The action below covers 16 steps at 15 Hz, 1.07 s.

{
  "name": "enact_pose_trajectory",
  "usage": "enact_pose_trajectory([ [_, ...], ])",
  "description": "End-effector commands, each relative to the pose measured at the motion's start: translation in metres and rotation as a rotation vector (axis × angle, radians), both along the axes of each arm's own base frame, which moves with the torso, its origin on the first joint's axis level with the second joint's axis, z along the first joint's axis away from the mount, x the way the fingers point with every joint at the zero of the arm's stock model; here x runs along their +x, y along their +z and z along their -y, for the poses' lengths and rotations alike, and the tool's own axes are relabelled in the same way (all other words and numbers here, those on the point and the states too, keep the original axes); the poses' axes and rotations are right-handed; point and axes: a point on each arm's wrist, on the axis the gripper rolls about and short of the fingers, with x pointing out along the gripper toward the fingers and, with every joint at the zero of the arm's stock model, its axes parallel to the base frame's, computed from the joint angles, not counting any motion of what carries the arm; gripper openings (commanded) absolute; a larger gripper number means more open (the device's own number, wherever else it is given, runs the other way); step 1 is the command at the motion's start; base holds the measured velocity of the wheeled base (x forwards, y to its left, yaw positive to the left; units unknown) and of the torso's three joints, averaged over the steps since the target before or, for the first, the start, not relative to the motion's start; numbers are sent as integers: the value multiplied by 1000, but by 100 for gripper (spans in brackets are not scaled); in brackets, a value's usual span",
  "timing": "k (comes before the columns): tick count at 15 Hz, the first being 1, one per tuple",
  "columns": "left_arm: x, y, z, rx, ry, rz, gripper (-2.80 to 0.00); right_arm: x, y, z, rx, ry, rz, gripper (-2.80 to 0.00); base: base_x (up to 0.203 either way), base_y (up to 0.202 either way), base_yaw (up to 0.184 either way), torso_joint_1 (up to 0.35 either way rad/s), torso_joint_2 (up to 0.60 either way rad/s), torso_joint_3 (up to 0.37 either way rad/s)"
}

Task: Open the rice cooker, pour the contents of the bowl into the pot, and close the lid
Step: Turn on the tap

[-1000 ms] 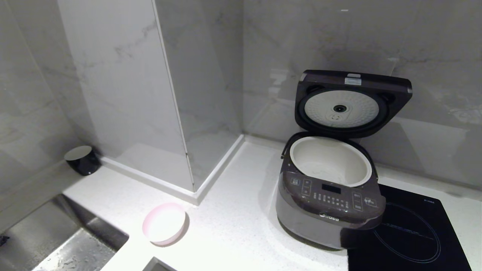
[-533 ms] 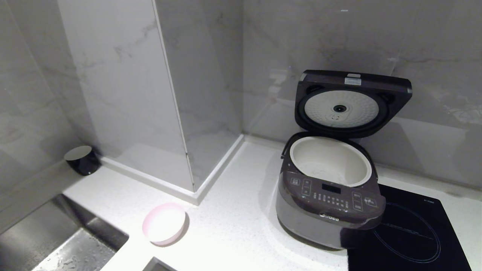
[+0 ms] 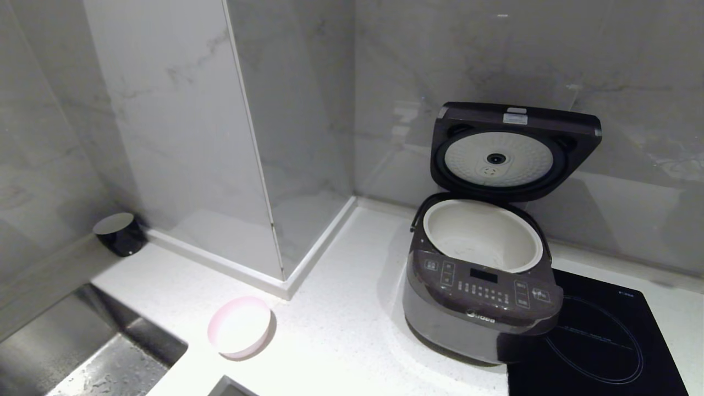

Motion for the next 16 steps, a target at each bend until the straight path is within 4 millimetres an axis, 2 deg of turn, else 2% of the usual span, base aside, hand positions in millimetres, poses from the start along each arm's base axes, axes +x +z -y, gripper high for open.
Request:
enact_pose_trajectory([
  [1,-5,-5,0,-20,12,-9,0,0,0,0,0,0,0,-280,0,0,0,0,0,0],
  [10,-7,4,11,-66,3,-42,0,0,0,0,0,0,0,-280,0,0,0,0,0,0],
  [14,-5,-17,4,-142,12,-80,0,0,0,0,0,0,0,-280,0,0,0,0,0,0],
  [16,-1,-20,-4,-128,12,-76,0,0,0,0,0,0,0,-280,0,0,0,0,0,0],
])
